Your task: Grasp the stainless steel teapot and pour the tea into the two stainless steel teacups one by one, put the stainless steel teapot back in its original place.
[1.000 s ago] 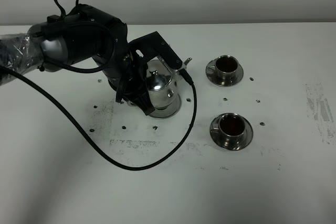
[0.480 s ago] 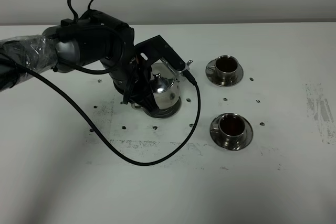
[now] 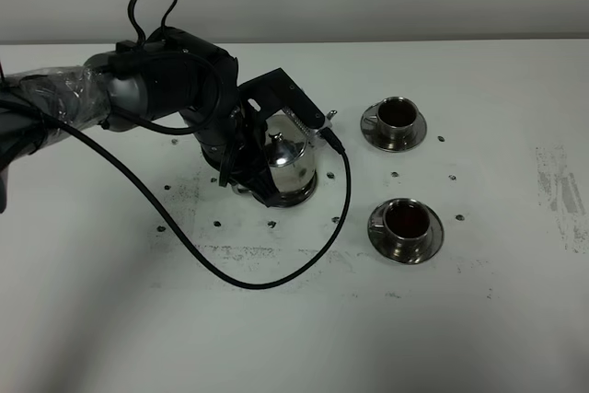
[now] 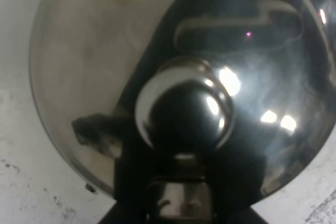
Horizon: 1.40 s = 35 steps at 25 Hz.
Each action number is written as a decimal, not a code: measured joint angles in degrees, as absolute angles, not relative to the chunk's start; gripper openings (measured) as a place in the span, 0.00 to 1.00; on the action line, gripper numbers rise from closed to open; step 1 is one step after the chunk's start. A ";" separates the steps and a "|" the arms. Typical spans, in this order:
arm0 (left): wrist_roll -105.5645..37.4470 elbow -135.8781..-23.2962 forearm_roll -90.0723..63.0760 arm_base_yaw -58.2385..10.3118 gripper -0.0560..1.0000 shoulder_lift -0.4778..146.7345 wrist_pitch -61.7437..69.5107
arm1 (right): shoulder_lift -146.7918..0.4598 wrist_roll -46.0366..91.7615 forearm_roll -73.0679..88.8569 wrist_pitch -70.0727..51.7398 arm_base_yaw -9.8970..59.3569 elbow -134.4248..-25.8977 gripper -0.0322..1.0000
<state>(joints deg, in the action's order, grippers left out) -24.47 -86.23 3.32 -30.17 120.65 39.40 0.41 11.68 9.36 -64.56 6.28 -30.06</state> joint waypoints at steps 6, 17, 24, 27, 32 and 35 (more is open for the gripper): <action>-24.47 -86.23 3.32 -30.13 0.22 120.65 39.33 | 0.41 11.68 9.36 -64.56 6.28 -30.06 0.43; -24.47 -86.27 3.20 -30.13 0.22 121.43 38.49 | 0.41 11.68 9.36 -64.56 6.28 -30.06 0.43; -24.47 -86.27 3.16 -30.13 0.22 121.43 38.54 | 0.41 11.68 9.36 -64.56 6.28 -30.06 0.43; -24.47 -86.27 3.16 -30.13 0.22 121.43 38.84 | 0.41 11.63 9.36 -64.56 6.28 -30.06 0.43; -24.45 -86.27 2.49 -30.13 0.39 121.49 39.48 | 0.41 11.63 9.36 -64.56 6.28 -30.06 0.43; -24.45 -86.27 2.00 -30.13 0.52 121.49 39.48 | 0.41 11.63 9.36 -64.56 6.28 -30.06 0.43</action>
